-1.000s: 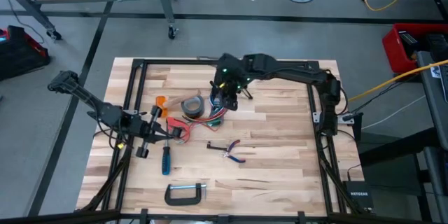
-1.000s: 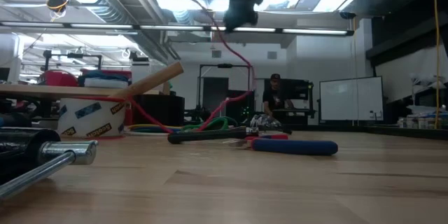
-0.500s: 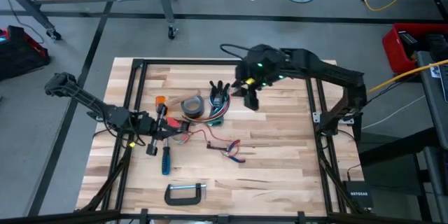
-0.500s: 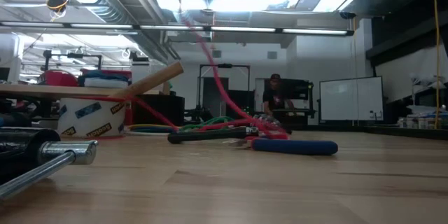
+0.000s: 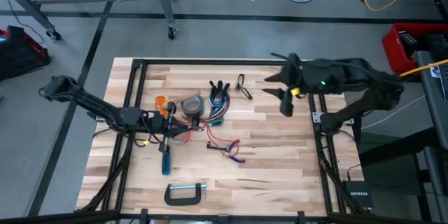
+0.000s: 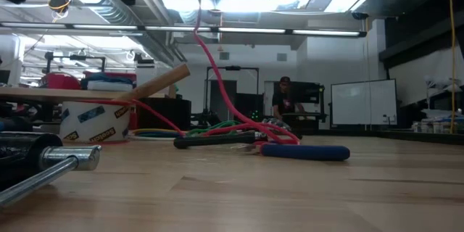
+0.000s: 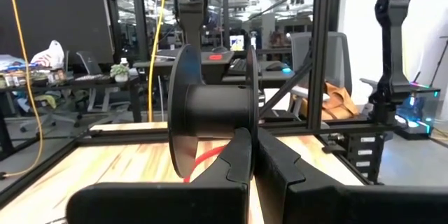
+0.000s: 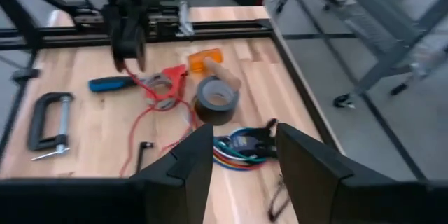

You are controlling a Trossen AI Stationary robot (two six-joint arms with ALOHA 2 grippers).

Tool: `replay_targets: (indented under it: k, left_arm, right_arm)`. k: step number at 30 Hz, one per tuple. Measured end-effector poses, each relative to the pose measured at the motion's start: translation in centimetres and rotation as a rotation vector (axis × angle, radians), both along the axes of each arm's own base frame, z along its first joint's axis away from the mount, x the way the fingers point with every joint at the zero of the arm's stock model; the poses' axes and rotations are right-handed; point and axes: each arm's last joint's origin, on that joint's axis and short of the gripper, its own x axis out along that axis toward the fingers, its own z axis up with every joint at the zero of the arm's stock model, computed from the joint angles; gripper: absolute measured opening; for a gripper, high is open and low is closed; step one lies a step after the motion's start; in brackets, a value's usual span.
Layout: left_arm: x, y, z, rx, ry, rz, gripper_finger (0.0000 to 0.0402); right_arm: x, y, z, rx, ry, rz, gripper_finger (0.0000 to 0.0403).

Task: Coil cords
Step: Coil the red wire onto the black spool

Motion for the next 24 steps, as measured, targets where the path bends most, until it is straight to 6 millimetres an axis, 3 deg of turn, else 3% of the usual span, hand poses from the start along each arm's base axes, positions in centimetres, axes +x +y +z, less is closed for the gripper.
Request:
replay_targets:
  k: [5, 13, 17, 24]
  left_arm:
    - [0.8, 0.4, -0.3, -0.023, -0.014, 0.002, 0.0]
    - [2.6, 1.1, -0.5, -0.089, 0.003, 0.011, 0.0]
    - [4.5, 1.2, 0.1, -0.09, 0.013, -0.009, 0.0]
    - [8.9, 1.8, 0.6, -0.172, 0.092, 0.018, 0.0]
  right_arm:
    - [-2.3, 0.8, -3.9, -0.021, -0.055, -0.085, 0.016]
    - [-3.1, 1.1, -13.8, -0.012, -0.18, -0.065, 0.016]
    - [-3.0, 1.1, -18.6, 0.0, -0.226, -0.066, 0.016]
    - [-2.9, 1.2, -24.2, 0.023, -0.226, -0.043, 0.016]
